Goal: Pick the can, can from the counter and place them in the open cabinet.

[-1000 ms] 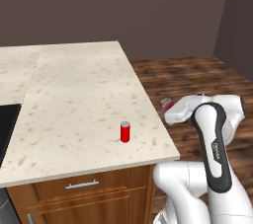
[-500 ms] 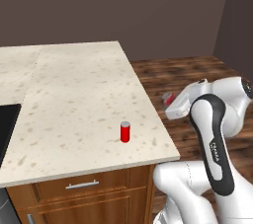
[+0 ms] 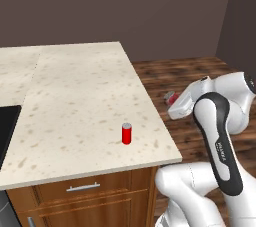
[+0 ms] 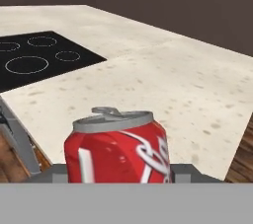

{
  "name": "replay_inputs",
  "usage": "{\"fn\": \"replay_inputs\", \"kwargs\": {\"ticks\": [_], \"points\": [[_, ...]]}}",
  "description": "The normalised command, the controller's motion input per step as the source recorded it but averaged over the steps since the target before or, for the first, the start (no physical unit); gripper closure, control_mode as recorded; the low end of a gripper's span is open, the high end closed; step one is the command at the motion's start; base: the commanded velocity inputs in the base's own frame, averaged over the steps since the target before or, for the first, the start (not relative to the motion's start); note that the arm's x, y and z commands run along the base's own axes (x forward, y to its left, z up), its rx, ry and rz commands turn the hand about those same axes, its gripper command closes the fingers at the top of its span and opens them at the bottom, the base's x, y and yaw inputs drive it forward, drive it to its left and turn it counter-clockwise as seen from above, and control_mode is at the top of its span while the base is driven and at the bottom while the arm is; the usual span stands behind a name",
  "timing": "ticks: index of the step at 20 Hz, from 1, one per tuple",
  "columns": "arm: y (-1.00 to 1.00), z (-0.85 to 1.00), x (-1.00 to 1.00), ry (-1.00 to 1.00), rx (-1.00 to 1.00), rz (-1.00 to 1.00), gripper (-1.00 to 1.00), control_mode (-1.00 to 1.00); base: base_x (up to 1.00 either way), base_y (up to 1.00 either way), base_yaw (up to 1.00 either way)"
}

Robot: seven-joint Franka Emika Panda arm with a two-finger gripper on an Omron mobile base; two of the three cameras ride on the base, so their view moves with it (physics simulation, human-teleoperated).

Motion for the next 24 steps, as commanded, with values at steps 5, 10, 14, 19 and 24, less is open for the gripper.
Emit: {"fn": "replay_inputs", "kwargs": {"ticks": [5,10,14,19,24], "points": [[0.0,0.0,0.0,0.0,0.0,0.0,1.0,1.0,-0.36,-0.03,0.0],[0.0,0.0,0.0,0.0,0.0,0.0,1.0,1.0,-0.64,-0.04,0.06],[0.0,0.0,0.0,0.0,0.0,0.0,1.0,1.0,-0.45,0.0,0.37],[0.0,0.0,0.0,0.0,0.0,0.0,1.0,1.0,-0.11,0.02,0.71],[0.0,0.0,0.0,0.0,0.0,0.0,1.0,1.0,-0.01,0.01,0.96]]}}
